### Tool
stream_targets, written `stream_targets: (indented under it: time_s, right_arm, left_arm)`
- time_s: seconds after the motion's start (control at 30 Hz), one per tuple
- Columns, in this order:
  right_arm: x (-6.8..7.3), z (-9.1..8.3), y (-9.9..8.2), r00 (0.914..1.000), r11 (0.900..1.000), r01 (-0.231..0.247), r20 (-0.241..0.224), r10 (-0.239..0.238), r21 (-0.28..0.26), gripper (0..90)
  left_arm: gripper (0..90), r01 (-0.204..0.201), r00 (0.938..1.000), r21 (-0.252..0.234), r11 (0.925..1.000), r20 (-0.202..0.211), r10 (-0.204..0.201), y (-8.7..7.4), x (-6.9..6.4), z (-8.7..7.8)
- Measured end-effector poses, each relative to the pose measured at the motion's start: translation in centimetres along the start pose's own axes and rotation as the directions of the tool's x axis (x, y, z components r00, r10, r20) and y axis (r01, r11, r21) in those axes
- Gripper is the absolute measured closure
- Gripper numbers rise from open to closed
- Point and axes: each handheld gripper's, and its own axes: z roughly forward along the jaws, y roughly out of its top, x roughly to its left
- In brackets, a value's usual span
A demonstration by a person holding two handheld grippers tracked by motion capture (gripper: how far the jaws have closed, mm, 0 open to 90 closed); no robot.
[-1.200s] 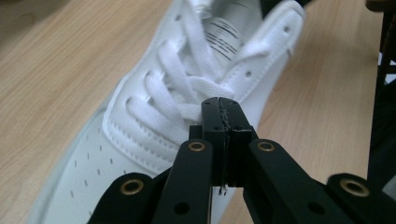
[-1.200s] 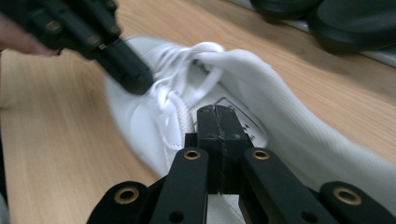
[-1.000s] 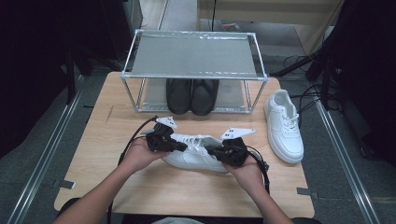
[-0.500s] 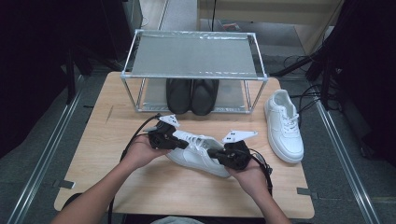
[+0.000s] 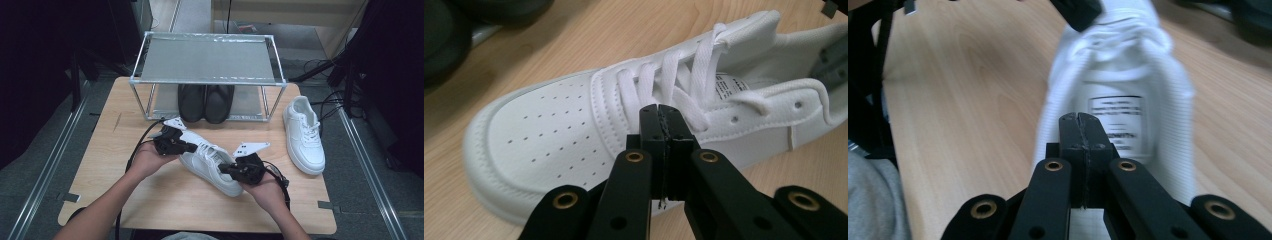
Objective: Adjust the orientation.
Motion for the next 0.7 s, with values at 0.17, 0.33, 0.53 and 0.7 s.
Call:
stream_targets:
  time_s: [0.17, 0.33, 0.53, 0.7]
  right_arm:
    - [-1.9, -1.3, 0.0, 0.999, 0.9985, -0.038, 0.022, 0.039, -0.039, 90.0]
    - [-3.9, -1.7, -0.2, 0.9976, 0.9977, -0.052, 0.043, 0.054, -0.044, 90.0]
    - [-5.0, -0.7, 0.0, 0.997, 0.9976, -0.069, 0.036, 0.069, -0.002, 90.0]
    - [-4.9, -0.1, 0.4, 0.9982, 0.9989, -0.042, 0.044, 0.041, 0.021, 90.0]
  left_arm:
    - [90.0, 0.01, 0.9999, -0.005, 0.9999, 0.0, -0.01, -0.9, -0.2, -0.9]
    - [90.0, 0.061, 0.9964, -0.034, 0.9975, 0.061, -0.059, -1.5, -0.6, -1.3]
    - [90.0, 0.045, 0.9975, 0.006, 0.999, 0.054, -0.045, -2.4, -1.7, -0.3]
    - [90.0, 0.044, 0.997, 0.049, 0.9978, 0.061, -0.047, -2.9, -2.0, 0.6]
